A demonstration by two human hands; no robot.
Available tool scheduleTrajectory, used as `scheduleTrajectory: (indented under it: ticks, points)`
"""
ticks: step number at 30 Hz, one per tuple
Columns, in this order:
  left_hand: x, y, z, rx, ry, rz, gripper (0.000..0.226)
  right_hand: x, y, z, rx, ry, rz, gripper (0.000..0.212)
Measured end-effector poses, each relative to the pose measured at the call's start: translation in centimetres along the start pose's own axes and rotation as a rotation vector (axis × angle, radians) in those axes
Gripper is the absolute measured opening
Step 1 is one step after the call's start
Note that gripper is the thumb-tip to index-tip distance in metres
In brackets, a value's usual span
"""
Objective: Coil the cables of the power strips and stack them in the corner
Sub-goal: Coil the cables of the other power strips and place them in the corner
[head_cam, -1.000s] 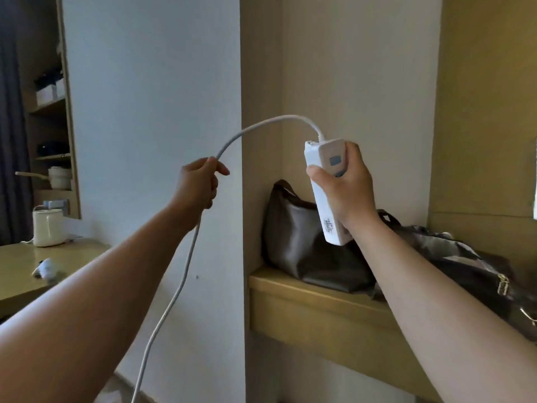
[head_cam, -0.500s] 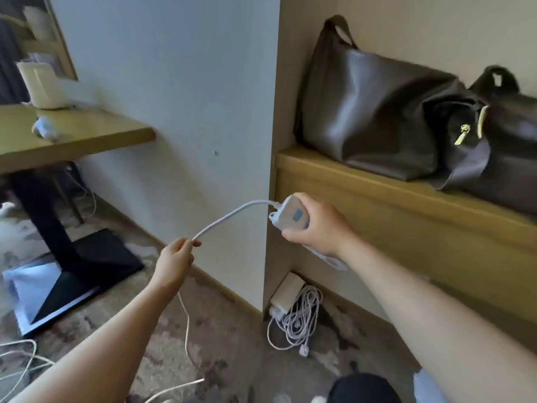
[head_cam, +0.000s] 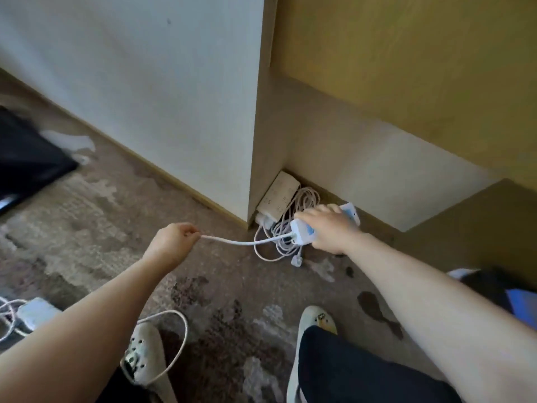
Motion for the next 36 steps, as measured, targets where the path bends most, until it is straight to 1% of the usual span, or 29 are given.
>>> scheduleTrajectory:
  ticks: [4, 9, 12, 16, 18, 20, 21, 23, 25, 27, 30, 33, 36]
  points:
    - [-7.3, -0.3, 4.1, -0.064, -0.15, 0.151, 0.02, -7.6, 2.5, 3.8, 0.04, -0.135, -0.172, 0.072]
    - [-15.8, -1.2, 7.5, -0.065, -0.272, 0.191, 0.023, -14.9, 5.4, 7.2, 0.051, -0.234, -0.264, 0.078]
    - [-19.7, -1.2, 8.9, -0.089, -0.325, 0.167, 0.021, -18.2, 7.3, 8.6, 0.05, -0.232, -0.293, 0.082]
    - [-23.9, -1.1, 10.2, -0.078, -0.374, 0.126, 0.03, -21.8, 9.7, 9.8, -0.02, -0.21, -0.286, 0.089]
    - [-25.2, -1.3, 10.6, -0.066, -0.388, 0.141, 0.031, -23.5, 10.2, 9.6, -0.107, -0.183, -0.174, 0.094]
    - [-25.8, -1.8, 10.6, -0.04, -0.401, 0.146, 0.031, -25.3, 10.1, 8.5, -0.293, -0.134, 0.129, 0.093]
    - [-26.0, -1.9, 10.5, -0.033, -0.403, 0.137, 0.033, -26.3, 9.8, 7.6, -0.396, -0.091, 0.293, 0.087]
    - [-26.3, -1.7, 10.2, -0.034, -0.414, 0.11, 0.038, -27.7, 8.5, 5.9, -0.534, 0.008, 0.523, 0.073]
    - [-26.8, -1.1, 10.0, -0.032, -0.433, 0.09, 0.039, -28.7, 7.1, 5.3, -0.599, 0.035, 0.653, 0.072]
    - [-27.1, -0.6, 10.2, -0.027, -0.442, 0.07, 0.038, -29.1, 6.8, 5.6, -0.643, 0.063, 0.712, 0.068]
    - [-27.2, -0.3, 10.7, -0.039, -0.465, 0.029, 0.038, -28.6, 7.7, 6.5, -0.68, 0.139, 0.719, 0.056]
    - [-27.3, 0.3, 11.3, -0.052, -0.485, -0.04, 0.032, -28.4, 9.1, 7.3, -0.646, 0.193, 0.668, 0.051]
    - [-27.9, 1.1, 11.8, -0.089, -0.513, -0.116, 0.024, -28.0, 11.0, 8.5, -0.582, 0.198, 0.607, 0.051]
Point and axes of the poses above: each hand's wrist, its own z-axis towards the middle knuckle, its own x-axis out of the back of the hand, y = z × x, the point moved 5 cm from there along z, towards the middle knuckle, and after that the axes turned 1 degree about x, right-handed, at the moved point
